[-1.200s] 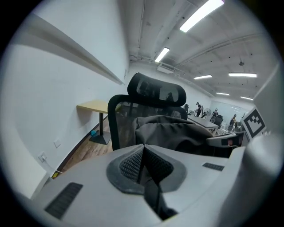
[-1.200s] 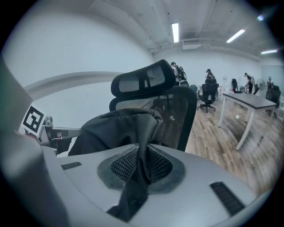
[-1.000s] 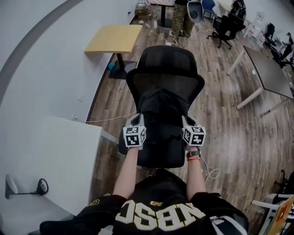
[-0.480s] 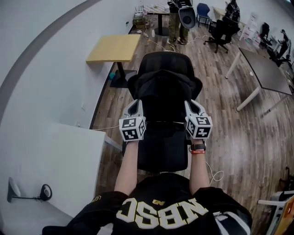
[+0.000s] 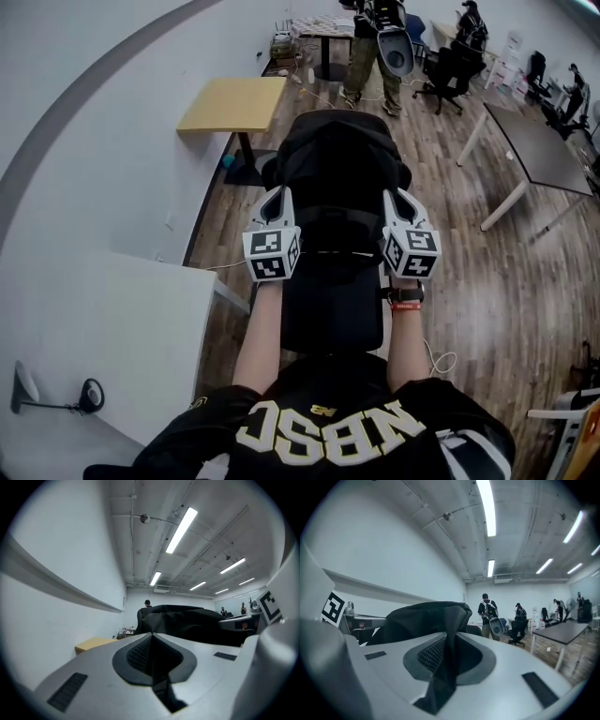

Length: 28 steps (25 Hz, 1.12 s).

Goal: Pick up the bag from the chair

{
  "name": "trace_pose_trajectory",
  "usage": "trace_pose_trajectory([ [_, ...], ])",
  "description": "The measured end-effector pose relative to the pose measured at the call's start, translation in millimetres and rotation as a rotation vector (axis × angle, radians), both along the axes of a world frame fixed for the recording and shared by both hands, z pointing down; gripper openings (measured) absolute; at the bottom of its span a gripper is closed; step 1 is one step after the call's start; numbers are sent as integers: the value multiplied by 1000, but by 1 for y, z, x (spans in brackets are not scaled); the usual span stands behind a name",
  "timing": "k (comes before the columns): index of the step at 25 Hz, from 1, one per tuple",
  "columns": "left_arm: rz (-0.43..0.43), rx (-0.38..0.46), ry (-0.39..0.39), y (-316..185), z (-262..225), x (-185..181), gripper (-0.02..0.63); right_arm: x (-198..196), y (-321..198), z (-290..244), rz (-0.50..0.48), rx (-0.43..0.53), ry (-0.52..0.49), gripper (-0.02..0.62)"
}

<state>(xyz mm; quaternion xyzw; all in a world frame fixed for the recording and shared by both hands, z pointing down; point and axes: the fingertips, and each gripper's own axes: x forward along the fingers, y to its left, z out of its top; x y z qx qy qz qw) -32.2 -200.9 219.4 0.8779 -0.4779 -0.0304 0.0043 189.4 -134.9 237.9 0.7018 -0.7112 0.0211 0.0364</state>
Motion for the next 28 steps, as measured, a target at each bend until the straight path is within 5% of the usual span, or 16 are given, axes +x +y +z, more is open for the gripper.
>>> trace_pose_trajectory([
  [28, 14, 23, 17, 2, -9, 6, 14, 5, 9, -11, 32, 24, 31, 60],
])
